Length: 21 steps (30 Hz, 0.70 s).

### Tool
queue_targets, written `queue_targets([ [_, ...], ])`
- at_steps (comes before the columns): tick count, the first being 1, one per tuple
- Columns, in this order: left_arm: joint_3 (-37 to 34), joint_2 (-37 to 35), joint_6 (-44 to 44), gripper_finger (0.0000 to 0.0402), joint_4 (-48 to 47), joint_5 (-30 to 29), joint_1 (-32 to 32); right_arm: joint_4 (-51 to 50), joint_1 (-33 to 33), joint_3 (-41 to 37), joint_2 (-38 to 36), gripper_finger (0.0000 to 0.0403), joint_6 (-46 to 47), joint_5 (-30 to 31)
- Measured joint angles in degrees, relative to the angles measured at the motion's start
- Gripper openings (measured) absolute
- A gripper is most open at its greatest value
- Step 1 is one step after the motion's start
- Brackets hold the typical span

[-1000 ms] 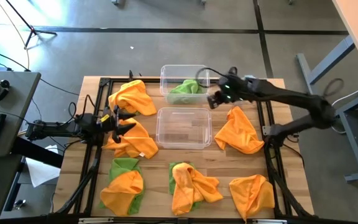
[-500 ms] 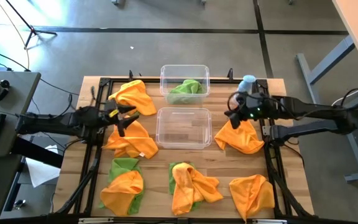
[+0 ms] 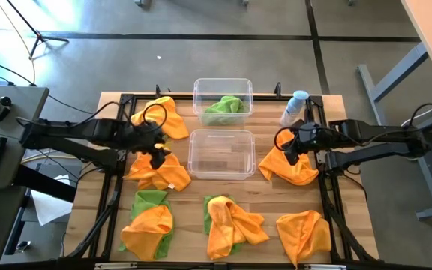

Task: Sort microfiber towel by color & place in baskets
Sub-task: Put the orange microfiber towel into the bottom transparent bin

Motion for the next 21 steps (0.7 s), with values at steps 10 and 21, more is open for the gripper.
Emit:
queue_targets([
  [10, -4.4, 0.9, -15.0, 0.0234, -12.5, 3.4, -7.4, 0.0, 1.0, 0.0, 0.0, 0.0000, -1.4, 5.2],
  [21, -16.2, 0.9, -16.3, 0.0234, -9.3, 2.9, -12.0, 0.2, 1.0, 0.0, 0.0, 0.0000, -0.6, 5.4],
])
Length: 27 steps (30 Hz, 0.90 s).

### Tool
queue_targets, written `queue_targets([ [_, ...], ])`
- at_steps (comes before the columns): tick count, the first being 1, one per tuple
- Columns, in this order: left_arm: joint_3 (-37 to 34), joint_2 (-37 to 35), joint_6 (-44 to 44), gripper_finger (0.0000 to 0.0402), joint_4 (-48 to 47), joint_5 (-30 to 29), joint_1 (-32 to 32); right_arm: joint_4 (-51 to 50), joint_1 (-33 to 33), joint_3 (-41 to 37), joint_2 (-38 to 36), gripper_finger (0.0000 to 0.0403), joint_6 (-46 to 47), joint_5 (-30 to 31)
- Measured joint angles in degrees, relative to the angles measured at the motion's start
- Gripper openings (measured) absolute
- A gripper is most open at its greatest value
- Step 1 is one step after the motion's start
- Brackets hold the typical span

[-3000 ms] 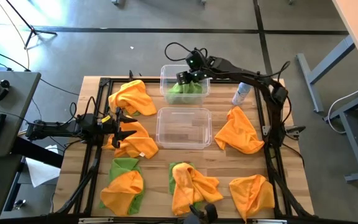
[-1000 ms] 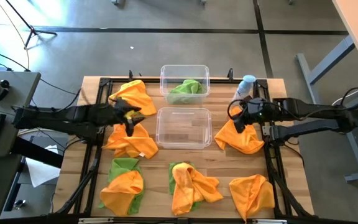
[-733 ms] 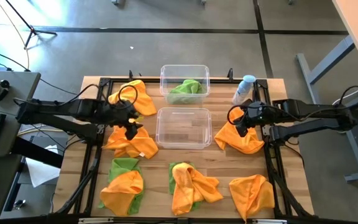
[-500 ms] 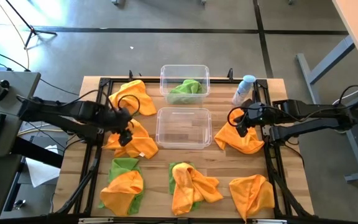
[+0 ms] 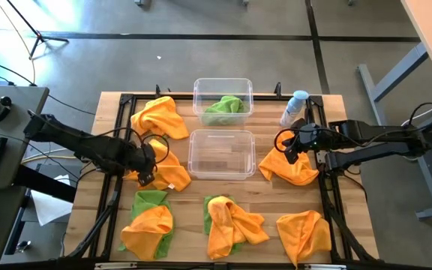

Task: Sort microfiber towel by color & place in baskets
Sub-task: Put the orange microfiber towel into the bottom transparent bin

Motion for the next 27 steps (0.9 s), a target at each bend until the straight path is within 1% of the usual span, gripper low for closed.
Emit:
queue_targets([
  [5, -4.6, 0.0, 5.9, 0.0234, 9.4, 0.9, 0.0, 0.0, 0.0, 0.0, 0.0, 0.0000, 0.2, 0.0],
  [8, -6.6, 0.0, 9.8, 0.0234, 12.7, -0.1, 0.1, 0.0, 0.0, 0.0, 0.0, 0.0000, 0.1, 0.0],
  [12, -7.8, 0.0, 10.4, 0.0234, 13.1, -3.8, 0.3, 0.0, 0.0, 0.0, 0.0, 0.0000, 0.0, 0.0],
  [17, -8.3, 0.0, 13.3, 0.0229, 13.1, -4.5, 0.3, 0.0, 0.0, 0.0, 0.0, 0.0000, 0.0, 0.4],
  [20, -8.4, 0.6, 13.5, 0.0215, 13.1, -5.9, 0.3, 0.0, 0.0, 0.0, 0.0, 0.0000, 0.0, 2.9],
  [23, -8.4, 1.4, 13.4, 0.0195, 13.7, -4.7, 0.3, -0.1, 0.0, 0.0, 0.0, 0.0000, 0.1, 4.8],
  [27, -8.3, 2.4, 11.9, 0.0149, 14.6, -3.4, 0.2, -0.8, 0.0, 0.0, 0.0, 0.0000, -0.3, 4.7],
])
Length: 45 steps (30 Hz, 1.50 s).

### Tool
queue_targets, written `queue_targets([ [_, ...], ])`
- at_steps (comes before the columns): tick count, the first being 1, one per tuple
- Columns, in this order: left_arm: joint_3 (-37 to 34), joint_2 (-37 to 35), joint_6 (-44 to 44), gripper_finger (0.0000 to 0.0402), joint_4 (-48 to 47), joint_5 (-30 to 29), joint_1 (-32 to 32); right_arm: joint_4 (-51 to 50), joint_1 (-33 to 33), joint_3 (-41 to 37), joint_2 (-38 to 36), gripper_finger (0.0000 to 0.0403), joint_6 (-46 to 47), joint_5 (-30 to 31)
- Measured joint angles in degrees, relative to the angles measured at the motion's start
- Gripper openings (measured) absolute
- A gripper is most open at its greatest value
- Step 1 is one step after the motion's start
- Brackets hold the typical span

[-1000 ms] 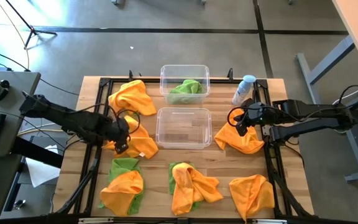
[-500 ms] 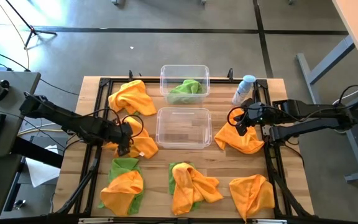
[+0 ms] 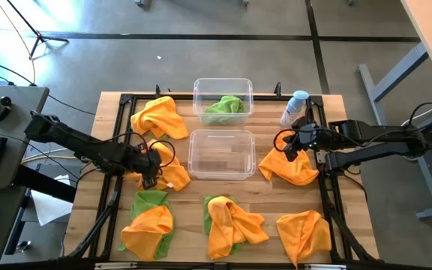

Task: Sort microfiber towel by color & place in baskets
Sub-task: Put the orange microfiber towel into the bottom transparent bin

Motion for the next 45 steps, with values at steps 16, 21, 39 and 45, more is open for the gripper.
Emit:
queue_targets([
  [16, 19.3, 0.1, 5.0, 0.0003, -10.9, -4.0, 0.0, -3.0, 0.0, 0.0, 0.1, 0.0000, -1.6, -0.8],
  [21, 29.5, 0.1, 5.6, 0.0001, -15.3, -8.8, 0.0, -3.0, 0.0, 0.0, 0.1, 0.0000, -1.6, -0.9],
  [39, 52.1, 2.9, 32.4, 0.0000, 3.7, -20.2, 3.3, -3.0, 0.0, 0.0, 0.1, 0.0000, -2.0, 0.3],
  [45, 59.9, 8.7, 42.1, 0.0000, 8.1, -19.7, 5.4, -3.0, 0.0, 0.0, 0.1, 0.0000, -2.0, 0.3],
])
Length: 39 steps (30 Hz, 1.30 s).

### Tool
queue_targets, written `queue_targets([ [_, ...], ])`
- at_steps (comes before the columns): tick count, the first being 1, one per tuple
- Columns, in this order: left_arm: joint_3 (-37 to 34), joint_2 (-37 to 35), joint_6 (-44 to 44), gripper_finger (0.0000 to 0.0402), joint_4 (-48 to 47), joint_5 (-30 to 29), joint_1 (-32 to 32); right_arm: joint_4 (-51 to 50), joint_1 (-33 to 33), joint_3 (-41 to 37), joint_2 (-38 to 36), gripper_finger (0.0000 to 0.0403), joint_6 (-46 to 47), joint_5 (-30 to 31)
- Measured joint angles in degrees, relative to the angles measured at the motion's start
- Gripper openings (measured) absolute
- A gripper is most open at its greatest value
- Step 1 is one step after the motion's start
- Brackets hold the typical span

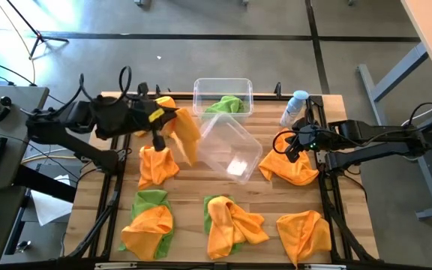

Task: Sort microfiber towel by color & place in baskets
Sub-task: Put the orange microfiber towel into the bottom transparent bin

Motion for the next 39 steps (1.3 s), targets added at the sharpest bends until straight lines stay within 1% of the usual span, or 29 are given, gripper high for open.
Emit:
queue_targets([
  [3, 2.3, 2.2, -1.8, 0.0000, -3.2, 0.0, 0.4, 0.0, 0.0, 0.0, 0.0, 0.0000, 0.0, 0.0],
  [11, 2.5, 5.3, -12.5, 0.0000, -16.8, 0.1, 0.4, 0.0, 0.0, 0.0, 0.0, 0.0000, 0.0, 0.0],
  [15, 2.5, 6.1, -17.1, 0.0000, -21.2, 0.1, 0.4, 0.0, 0.0, 0.0, 0.0, 0.0000, 0.0, -0.1],
  [18, 2.5, 6.3, -19.4, 0.0000, -22.8, 0.1, 0.3, 0.0, 0.0, 0.0, 0.0, 0.0000, 0.0, -0.1],
  [22, 2.5, 6.3, -19.5, 0.0000, -20.1, 0.1, 0.1, 0.0, 0.0, 0.0, 0.0, 0.0000, 0.0, -0.2],
  [24, 2.5, 6.3, -18.2, 0.0000, -17.3, 0.3, 0.1, 0.0, 0.0, 0.0, 0.0, 0.0000, 0.0, -0.2],
  [28, 2.6, 6.0, -12.4, 0.0000, -9.6, 1.3, 0.1, 0.0, 0.0, 0.0, 0.0, 0.0000, 0.0, -0.2],
  [31, 4.9, 6.1, -7.4, 0.0000, -6.4, 1.2, 0.2, 0.0, 0.0, 0.0, 0.0, 0.0000, 0.0, -0.2],
  [36, 8.0, 5.9, 0.3, 0.0000, 4.0, 1.1, 1.5, 0.0, 0.0, 0.0, 0.0, 0.0000, 0.0, -0.2],
  [39, 8.9, 6.1, 2.9, 0.0000, 8.7, 1.2, 2.5, 0.0, 0.0, 0.0, 0.0, 0.0000, 0.0, -0.2],
])
